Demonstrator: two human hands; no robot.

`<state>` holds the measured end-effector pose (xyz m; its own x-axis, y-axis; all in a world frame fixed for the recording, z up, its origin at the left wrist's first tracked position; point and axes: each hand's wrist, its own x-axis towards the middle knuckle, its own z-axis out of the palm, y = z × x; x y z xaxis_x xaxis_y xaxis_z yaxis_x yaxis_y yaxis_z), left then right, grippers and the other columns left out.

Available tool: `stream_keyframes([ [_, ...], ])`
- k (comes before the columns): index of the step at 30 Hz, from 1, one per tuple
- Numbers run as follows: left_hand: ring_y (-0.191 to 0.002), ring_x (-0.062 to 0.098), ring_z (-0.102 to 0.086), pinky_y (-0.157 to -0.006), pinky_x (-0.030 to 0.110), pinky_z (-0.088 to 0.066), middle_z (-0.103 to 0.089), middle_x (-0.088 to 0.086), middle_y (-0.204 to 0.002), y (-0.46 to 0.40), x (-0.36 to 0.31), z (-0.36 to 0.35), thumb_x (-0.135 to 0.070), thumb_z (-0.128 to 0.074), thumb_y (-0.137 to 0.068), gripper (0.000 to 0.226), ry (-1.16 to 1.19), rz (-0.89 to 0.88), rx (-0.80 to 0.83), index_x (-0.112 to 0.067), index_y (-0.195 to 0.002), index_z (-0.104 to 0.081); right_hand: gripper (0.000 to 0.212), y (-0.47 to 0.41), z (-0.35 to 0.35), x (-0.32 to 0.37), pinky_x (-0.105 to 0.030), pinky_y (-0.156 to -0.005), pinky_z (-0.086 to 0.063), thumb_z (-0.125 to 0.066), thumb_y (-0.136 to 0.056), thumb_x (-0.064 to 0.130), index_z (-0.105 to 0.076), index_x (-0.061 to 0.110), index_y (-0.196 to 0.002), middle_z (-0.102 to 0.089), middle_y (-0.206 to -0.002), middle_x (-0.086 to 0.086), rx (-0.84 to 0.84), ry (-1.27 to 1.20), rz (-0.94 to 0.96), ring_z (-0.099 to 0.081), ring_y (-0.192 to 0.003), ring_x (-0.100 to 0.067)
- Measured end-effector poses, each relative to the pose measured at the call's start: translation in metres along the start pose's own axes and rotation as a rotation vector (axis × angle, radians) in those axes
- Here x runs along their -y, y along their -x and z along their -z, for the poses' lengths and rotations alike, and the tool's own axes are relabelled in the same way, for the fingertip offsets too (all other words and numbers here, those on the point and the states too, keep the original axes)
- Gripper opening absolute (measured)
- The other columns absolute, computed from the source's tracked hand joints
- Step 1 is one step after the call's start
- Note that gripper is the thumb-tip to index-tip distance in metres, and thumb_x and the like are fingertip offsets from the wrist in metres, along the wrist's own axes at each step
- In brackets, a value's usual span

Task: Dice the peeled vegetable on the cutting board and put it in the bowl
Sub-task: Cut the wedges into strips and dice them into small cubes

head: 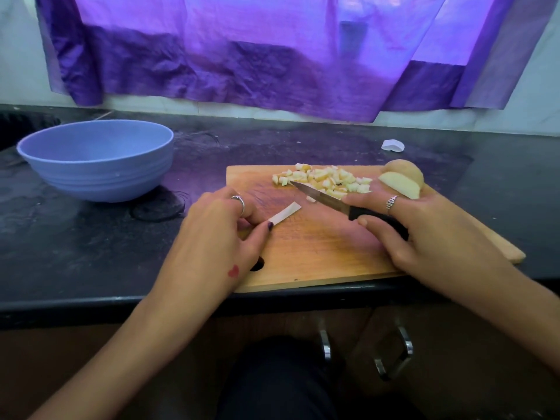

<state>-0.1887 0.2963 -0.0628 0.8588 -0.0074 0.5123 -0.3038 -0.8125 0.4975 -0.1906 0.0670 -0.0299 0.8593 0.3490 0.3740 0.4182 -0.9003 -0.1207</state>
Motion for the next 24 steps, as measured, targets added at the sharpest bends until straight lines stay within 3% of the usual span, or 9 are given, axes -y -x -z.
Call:
stream_keyframes([
  [3,-0.091,0.01,-0.053,-0.061,0.016,-0.028,-0.054,-0.015,-0.08,0.0,0.0,0.0,-0.025,-0.07,-0.081,0.013,-0.013,0.006,0.011,-0.025,-0.069,-0.068,0.036,-0.004,-0.005,0.004,-0.031,-0.06,-0.039,-0.042,-0.09,0.046,-0.052,0.05,-0.124,-0.051,-0.086,0.012,0.004,-0.015,0.024,-0.047,-0.07,-0.005],
  [5,-0.094,0.012,-0.054,-0.062,0.019,-0.026,-0.055,-0.014,-0.081,0.0,0.001,0.001,-0.026,-0.07,-0.081,0.013,-0.017,0.01,0.008,-0.025,-0.069,-0.067,0.035,-0.007,-0.006,0.009,-0.026,-0.058,-0.034,-0.045,-0.093,0.042,-0.05,0.05,-0.126,-0.045,-0.078,0.02,0.03,0.014,0.048,-0.042,-0.073,-0.006],
  [8,-0.096,0.013,-0.055,-0.065,0.02,-0.028,-0.058,-0.011,-0.083,-0.001,0.0,0.001,-0.026,-0.071,-0.081,0.012,-0.017,0.002,0.003,-0.022,-0.07,-0.068,0.035,-0.015,-0.007,0.016,-0.019,-0.055,-0.032,-0.044,-0.095,0.042,-0.047,0.05,-0.129,-0.05,-0.079,0.018,0.075,0.024,0.041,-0.045,-0.071,-0.005],
  [11,-0.096,0.015,-0.055,-0.067,0.021,-0.029,-0.06,-0.008,-0.086,-0.001,0.0,0.0,-0.025,-0.071,-0.081,0.012,-0.022,-0.003,0.0,-0.019,-0.07,-0.069,0.034,-0.022,-0.005,0.022,-0.025,-0.061,-0.035,-0.043,-0.096,0.042,-0.045,0.05,-0.129,-0.047,-0.076,0.017,0.12,0.025,0.036,-0.051,-0.076,-0.007],
  [16,-0.094,0.013,-0.052,-0.067,0.021,-0.029,-0.059,-0.008,-0.089,-0.001,-0.001,0.0,-0.027,-0.069,-0.082,0.014,-0.043,0.019,0.001,-0.018,-0.071,-0.069,0.038,-0.013,0.0,0.022,-0.03,-0.076,-0.043,-0.037,-0.097,0.045,-0.036,0.052,-0.134,-0.054,-0.108,0.007,0.161,0.081,0.043,-0.051,-0.107,-0.015],
  [19,-0.087,0.01,-0.047,-0.066,0.02,-0.028,-0.056,-0.012,-0.086,-0.001,-0.003,0.0,-0.027,-0.069,-0.082,0.014,-0.04,0.017,-0.001,-0.021,-0.07,-0.067,0.039,-0.003,0.002,0.016,-0.033,-0.076,-0.047,-0.032,-0.093,0.05,-0.037,0.054,-0.131,-0.052,-0.11,0.012,0.141,0.096,0.03,-0.055,-0.099,-0.015],
  [21,-0.084,0.009,-0.045,-0.067,0.022,-0.029,-0.053,-0.014,-0.084,-0.001,-0.003,0.0,-0.027,-0.069,-0.083,0.013,-0.041,0.015,-0.002,-0.022,-0.07,-0.067,0.047,-0.001,0.002,0.011,-0.034,-0.073,-0.048,-0.024,-0.086,0.055,-0.039,0.056,-0.13,-0.056,-0.119,0.005,0.097,0.128,0.005,-0.059,-0.092,-0.018],
  [24,-0.084,0.009,-0.045,-0.067,0.024,-0.033,-0.053,-0.014,-0.085,0.0,-0.002,0.0,-0.028,-0.068,-0.083,0.012,-0.035,0.026,-0.002,-0.022,-0.073,-0.069,0.04,0.0,-0.001,0.013,-0.031,-0.064,-0.04,-0.033,-0.09,0.051,-0.046,0.054,-0.128,-0.057,-0.09,0.011,0.014,0.035,0.008,-0.049,-0.072,-0.007],
])
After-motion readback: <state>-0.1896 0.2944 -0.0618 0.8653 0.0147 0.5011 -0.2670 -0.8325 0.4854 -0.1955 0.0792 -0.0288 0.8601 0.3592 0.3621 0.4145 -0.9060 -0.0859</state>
